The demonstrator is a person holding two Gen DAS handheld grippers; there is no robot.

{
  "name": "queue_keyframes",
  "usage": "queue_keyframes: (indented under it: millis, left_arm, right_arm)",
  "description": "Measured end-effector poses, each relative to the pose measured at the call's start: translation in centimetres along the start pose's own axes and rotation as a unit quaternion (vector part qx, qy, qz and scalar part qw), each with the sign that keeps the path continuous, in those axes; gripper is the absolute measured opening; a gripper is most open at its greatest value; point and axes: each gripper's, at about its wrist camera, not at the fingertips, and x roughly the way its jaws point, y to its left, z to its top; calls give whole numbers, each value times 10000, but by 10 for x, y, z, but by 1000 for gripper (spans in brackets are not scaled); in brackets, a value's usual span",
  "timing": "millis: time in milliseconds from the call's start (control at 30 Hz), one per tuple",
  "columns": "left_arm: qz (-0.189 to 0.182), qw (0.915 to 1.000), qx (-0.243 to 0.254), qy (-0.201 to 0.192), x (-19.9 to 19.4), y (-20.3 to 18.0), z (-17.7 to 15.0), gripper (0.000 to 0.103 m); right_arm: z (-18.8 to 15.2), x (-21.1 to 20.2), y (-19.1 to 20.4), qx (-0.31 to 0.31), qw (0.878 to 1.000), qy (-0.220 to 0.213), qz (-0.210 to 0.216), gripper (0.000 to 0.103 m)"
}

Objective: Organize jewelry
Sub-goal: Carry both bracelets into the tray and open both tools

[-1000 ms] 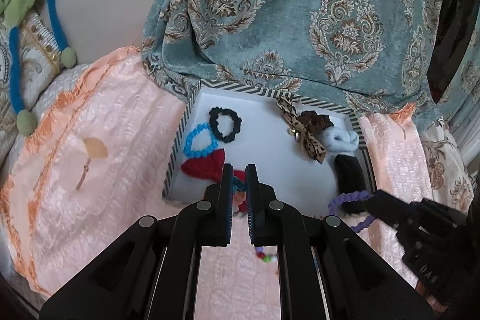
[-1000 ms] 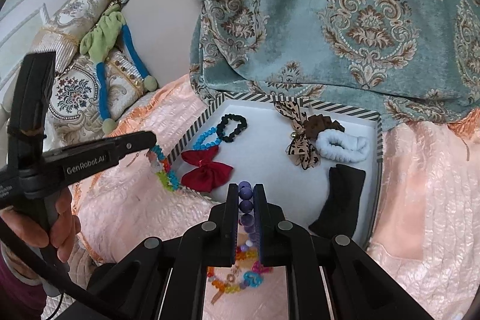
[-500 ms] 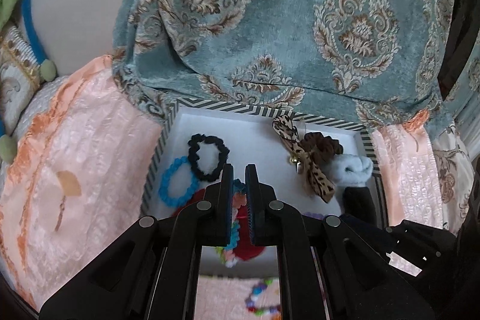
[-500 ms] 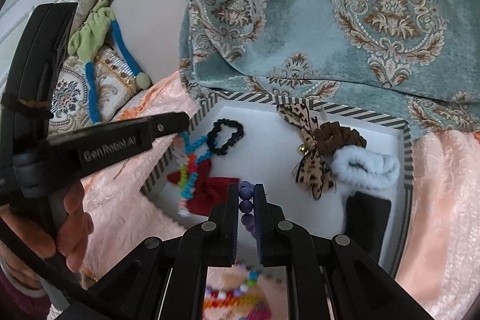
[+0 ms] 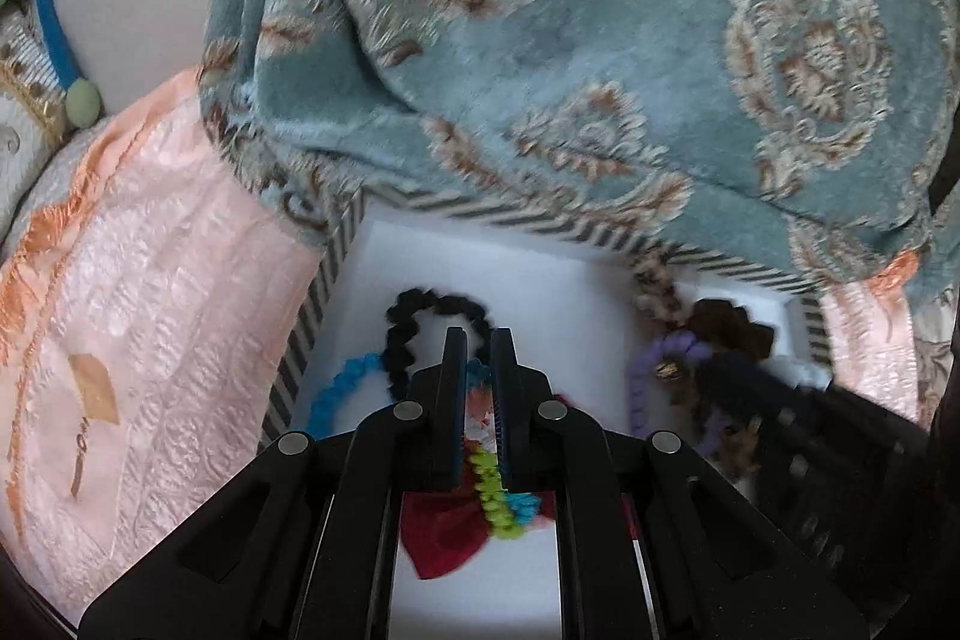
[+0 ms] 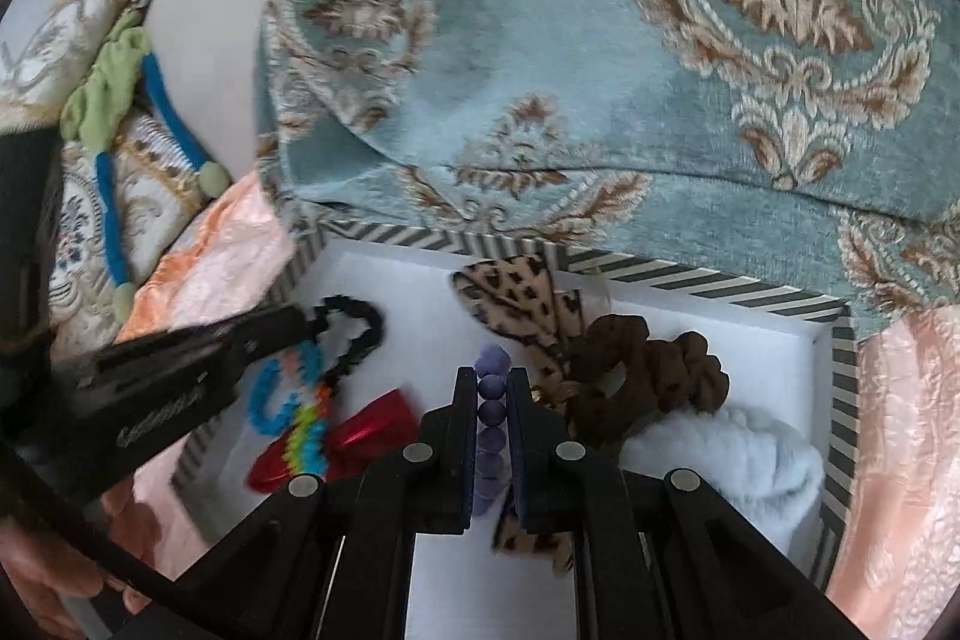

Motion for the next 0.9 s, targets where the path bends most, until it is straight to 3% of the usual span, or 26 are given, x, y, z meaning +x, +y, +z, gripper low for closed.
queue_keyframes:
  millis: [200, 267, 300, 400, 900]
  left_arm:
    - [9, 9999, -78, 153, 13, 12, -11, 7]
    - [-60, 9997, -126, 189, 14, 14, -12, 10]
    - [-93, 9996, -154, 216, 14, 15, -12, 16]
    - [-180, 9993, -237, 221, 9, 16, -17, 35]
    - [33, 9998, -195, 43, -51, 19, -64, 42]
  right_arm:
    - [-4, 9, -9, 193, 9996, 99, -186, 9]
    - [-7, 5, -10, 232, 9995, 124, -192, 16]
    - [-9, -1, -10, 243, 9995, 111, -152, 21]
    - [-15, -18, -7, 159, 9998, -2, -101, 23]
    - [-72, -69, 19, 20, 10000, 12, 22, 33]
